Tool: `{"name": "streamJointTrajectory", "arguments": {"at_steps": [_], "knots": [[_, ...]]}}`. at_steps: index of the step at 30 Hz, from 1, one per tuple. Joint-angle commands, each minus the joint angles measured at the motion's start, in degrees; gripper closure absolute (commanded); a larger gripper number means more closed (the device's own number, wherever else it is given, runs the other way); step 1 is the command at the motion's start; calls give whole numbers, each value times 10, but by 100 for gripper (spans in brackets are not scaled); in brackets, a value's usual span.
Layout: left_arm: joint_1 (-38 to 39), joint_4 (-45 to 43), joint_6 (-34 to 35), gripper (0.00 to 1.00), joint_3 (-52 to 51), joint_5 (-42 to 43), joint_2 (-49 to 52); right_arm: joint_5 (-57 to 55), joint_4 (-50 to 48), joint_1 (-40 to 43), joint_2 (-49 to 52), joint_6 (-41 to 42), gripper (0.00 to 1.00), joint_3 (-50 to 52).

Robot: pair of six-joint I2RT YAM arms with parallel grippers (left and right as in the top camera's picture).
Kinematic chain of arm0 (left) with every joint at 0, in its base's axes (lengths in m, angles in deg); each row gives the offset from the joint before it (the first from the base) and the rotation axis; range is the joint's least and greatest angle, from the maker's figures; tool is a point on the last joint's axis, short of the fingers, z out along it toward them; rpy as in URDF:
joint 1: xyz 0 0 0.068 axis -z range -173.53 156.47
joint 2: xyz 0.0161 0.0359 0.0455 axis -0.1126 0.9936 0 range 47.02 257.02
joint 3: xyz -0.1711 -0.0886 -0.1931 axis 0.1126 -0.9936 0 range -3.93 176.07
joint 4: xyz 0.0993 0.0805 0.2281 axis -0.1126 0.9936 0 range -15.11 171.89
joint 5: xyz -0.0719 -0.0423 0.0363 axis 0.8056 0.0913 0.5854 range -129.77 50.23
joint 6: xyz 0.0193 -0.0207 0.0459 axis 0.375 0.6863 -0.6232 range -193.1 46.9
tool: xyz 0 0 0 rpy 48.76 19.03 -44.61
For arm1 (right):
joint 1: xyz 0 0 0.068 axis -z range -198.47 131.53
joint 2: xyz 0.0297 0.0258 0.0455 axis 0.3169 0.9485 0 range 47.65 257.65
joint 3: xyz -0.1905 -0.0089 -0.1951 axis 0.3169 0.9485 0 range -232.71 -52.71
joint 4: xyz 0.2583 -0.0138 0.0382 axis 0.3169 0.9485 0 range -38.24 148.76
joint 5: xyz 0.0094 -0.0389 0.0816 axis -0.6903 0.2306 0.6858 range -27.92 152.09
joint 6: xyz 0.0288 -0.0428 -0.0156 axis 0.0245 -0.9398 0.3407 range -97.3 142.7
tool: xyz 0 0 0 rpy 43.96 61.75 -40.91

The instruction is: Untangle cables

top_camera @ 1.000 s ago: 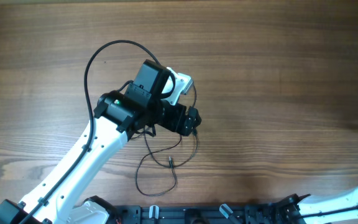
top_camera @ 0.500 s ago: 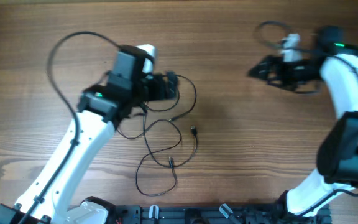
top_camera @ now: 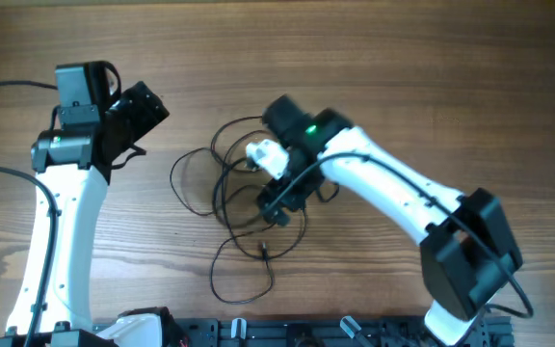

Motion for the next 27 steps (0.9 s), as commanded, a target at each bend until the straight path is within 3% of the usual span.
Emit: {"name": "streamJointTrajectory", "arguments": {"at_steps": [1, 8, 15, 19, 27], "knots": [[-4, 0, -3, 17, 2, -6, 0, -131, -40, -36, 5, 7, 0, 34], [-4, 0, -19, 15, 2, -5, 0, -76, -153, -71, 5, -21, 0, 64], [-4, 0, -29, 13, 2, -5, 0, 32, -116, -71, 5, -36, 0, 64], [-4, 0, -34, 10, 2, -5, 0, 31, -72, -71, 5, -50, 0, 64], [-4, 0, -34, 7, 2, -5, 0, 31, -75, -71, 6, -64, 0, 66]]}}
